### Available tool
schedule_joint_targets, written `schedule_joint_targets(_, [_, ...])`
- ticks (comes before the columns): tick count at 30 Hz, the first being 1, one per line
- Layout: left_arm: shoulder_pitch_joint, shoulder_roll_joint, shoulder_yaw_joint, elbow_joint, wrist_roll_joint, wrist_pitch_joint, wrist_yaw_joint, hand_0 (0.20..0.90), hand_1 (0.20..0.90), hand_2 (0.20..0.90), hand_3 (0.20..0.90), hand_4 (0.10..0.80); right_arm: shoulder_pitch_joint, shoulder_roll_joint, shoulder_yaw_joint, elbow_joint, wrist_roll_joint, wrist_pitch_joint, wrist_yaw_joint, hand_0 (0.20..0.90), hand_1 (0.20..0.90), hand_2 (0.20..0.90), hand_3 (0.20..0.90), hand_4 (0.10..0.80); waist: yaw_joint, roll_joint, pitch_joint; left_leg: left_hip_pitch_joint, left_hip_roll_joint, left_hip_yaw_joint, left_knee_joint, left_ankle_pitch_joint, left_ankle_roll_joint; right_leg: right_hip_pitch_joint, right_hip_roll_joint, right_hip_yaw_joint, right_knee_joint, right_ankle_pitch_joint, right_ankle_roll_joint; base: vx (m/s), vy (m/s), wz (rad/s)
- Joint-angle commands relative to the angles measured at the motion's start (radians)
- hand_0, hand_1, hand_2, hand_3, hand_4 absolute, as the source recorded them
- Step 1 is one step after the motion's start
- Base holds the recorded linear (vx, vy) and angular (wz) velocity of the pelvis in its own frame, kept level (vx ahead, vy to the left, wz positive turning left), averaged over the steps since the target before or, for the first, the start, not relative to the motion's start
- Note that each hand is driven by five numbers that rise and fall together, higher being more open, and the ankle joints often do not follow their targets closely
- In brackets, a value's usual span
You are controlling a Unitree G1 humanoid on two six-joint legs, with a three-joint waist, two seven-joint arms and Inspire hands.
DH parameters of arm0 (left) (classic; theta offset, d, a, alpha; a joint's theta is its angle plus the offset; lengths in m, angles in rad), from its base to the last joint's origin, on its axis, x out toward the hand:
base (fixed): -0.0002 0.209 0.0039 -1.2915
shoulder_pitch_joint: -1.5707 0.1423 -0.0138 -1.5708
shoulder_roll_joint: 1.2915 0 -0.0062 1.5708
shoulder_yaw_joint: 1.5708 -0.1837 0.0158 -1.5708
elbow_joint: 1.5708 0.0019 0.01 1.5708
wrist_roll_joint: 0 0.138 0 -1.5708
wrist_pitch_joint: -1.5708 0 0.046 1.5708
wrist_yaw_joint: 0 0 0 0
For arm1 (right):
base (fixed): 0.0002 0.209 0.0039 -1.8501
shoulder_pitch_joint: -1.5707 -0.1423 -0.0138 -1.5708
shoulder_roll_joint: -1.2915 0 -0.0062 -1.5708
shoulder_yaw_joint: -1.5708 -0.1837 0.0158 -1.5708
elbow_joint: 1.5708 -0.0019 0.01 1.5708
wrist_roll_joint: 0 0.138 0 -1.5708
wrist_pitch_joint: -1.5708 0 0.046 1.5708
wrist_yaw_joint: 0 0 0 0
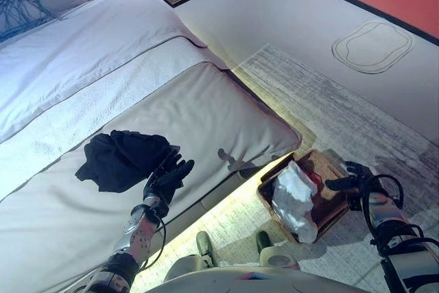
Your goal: Pick up the clothes from the bed and place them into the basket
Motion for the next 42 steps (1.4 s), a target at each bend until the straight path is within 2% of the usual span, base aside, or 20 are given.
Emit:
schedule_joint_targets(1, [-0.064,0.0,-0.006,-0.023,0.01,-0.084,-0.032,0.9,0.9,0.9,0.9,0.8,-0.079,-0.092,0.011,-0.135,-0.069,-0.052,-0.095,0.9,0.9,0.9,0.9,0.8,0.018,-0.001,-0.002,0.038,-0.027,-0.065,0.028,-0.128,-0.008,-0.093,0.05,-0.018,0.077,0.039,-0.039,0.0,0.0,0.0])
schedule_joint_targets(6, [-0.054,-0.015,-0.004,-0.018,-0.006,-0.102,-0.037,0.9,0.9,0.9,0.9,0.8,-0.106,-0.118,0.014,-0.295,-0.143,-0.05,-0.169,0.9,0.9,0.9,0.9,0.8,0.012,0.011,0.012,0.035,-0.032,-0.072,0.031,-0.129,-0.009,-0.095,0.048,-0.021,0.088,0.03,-0.043,-0.002,0.041,0.0])
schedule_joint_targets(10, [-0.04,-0.034,-0.004,-0.025,-0.009,-0.12,-0.03,0.9,0.9,0.9,0.9,0.8,-0.162,-0.14,0.027,-0.465,-0.286,-0.036,-0.214,0.9,0.9,0.9,0.9,0.8,0.022,0.023,0.024,0.026,-0.046,-0.091,0.038,-0.13,-0.006,-0.097,0.043,-0.036,0.104,0.015,-0.048,0.008,0.058,0.03])
schedule_joint_targets(15, [-0.056,-0.044,-0.036,-0.032,0.057,-0.144,0.008,0.9,0.9,0.9,0.9,0.8,-0.305,-0.148,0.128,-0.545,-0.433,0.015,-0.223,0.9,0.9,0.9,0.9,0.8,0.062,0.028,0.049,-0.009,-0.07,-0.138,0.048,-0.125,-0.006,-0.109,0.03,-0.064,0.111,0.007,-0.055,-0.035,0.049,0.16])
schedule_joint_targets(20, [-0.075,-0.024,-0.092,-0.078,0.182,-0.176,0.058,0.9,0.9,0.9,0.9,0.8,-0.56,-0.188,0.298,-0.476,-0.538,0.041,-0.224,0.9,0.9,0.9,0.9,0.8,0.143,0.037,0.09,-0.086,-0.1,-0.196,0.079,-0.113,-0.008,-0.153,0.019,-0.124,0.136,-0.014,-0.075,-0.107,0.075,0.32])
schedule_joint_targets(22, [-0.081,-0.014,-0.105,-0.086,0.21,-0.188,0.07,0.9,0.9,0.9,0.9,0.8,-0.608,-0.192,0.341,-0.459,-0.552,0.036,-0.216,0.9,0.9,0.9,0.9,0.8,0.161,0.038,0.099,-0.109,-0.106,-0.207,0.097,-0.111,-0.009,-0.165,0.016,-0.147,0.149,-0.022,-0.081,-0.085,0.037,0.39])
schedule_joint_targets(26, [-0.084,0.026,-0.129,-0.12,0.218,-0.201,0.085,0.9,0.9,0.9,0.9,0.8,-0.744,-0.193,0.479,-0.404,-0.538,0.057,-0.225,0.9,0.9,0.9,0.9,0.8,0.231,0.042,0.143,-0.178,-0.124,-0.25,0.158,-0.106,-0.012,-0.2,-0.001,-0.235,0.209,-0.055,-0.099,-0.106,0.013,0.42])
schedule_joint_targets(29, [-0.077,0.051,-0.136,-0.127,0.201,-0.215,0.092,0.9,0.9,0.9,0.9,0.8,-0.854,-0.165,0.585,-0.37,-0.509,0.1,-0.202,0.9,0.9,0.9,0.9,0.8,0.301,0.037,0.192,-0.241,-0.136,-0.303,0.206,-0.098,-0.016,-0.234,-0.015,-0.307,0.266,-0.083,-0.113,-0.097,-0.026,0.64])
schedule_joint_targets(33, [-0.074,0.065,-0.128,-0.152,0.208,-0.202,0.088,0.9,0.9,0.9,0.9,0.8,-0.915,-0.128,0.636,-0.347,-0.539,0.142,-0.183,0.9,0.9,0.9,0.9,0.8,0.352,0.031,0.23,-0.299,-0.142,-0.322,0.265,-0.099,-0.016,-0.275,-0.03,-0.363,0.333,-0.106,-0.122,-0.032,-0.021,0.59])
schedule_joint_targets(35, [-0.062,0.077,-0.126,-0.176,0.204,-0.2,0.077,0.9,0.9,0.9,0.9,0.8,-0.946,-0.108,0.66,-0.339,-0.523,0.188,-0.193,0.9,0.9,0.9,0.9,0.8,0.39,0.027,0.262,-0.329,-0.149,-0.333,0.325,-0.128,-0.013,-0.301,-0.05,-0.391,0.412,-0.15,-0.123,0.067,-0.036,0.56])
schedule_joint_targets(39, [-0.047,0.102,-0.125,-0.243,0.193,-0.194,0.071,0.9,0.9,0.9,0.9,0.8,-1.008,-0.094,0.679,-0.292,-0.535,0.206,-0.193,0.9,0.9,0.9,0.9,0.8,0.444,0.034,0.313,-0.408,-0.17,-0.353,0.424,-0.158,0.006,-0.369,-0.088,-0.426,0.552,-0.193,-0.131,0.044,0.014,0.52])
schedule_joint_targets(42, [-0.027,0.126,-0.131,-0.295,0.175,-0.185,0.061,0.9,0.9,0.9,0.9,0.8,-1.043,-0.101,0.689,-0.264,-0.521,0.225,-0.202,0.9,0.9,0.9,0.9,0.8,0.471,0.037,0.314,-0.495,-0.186,-0.347,0.501,-0.185,0.022,-0.452,-0.114,-0.441,0.648,-0.214,-0.129,0.063,0.014,0.36])
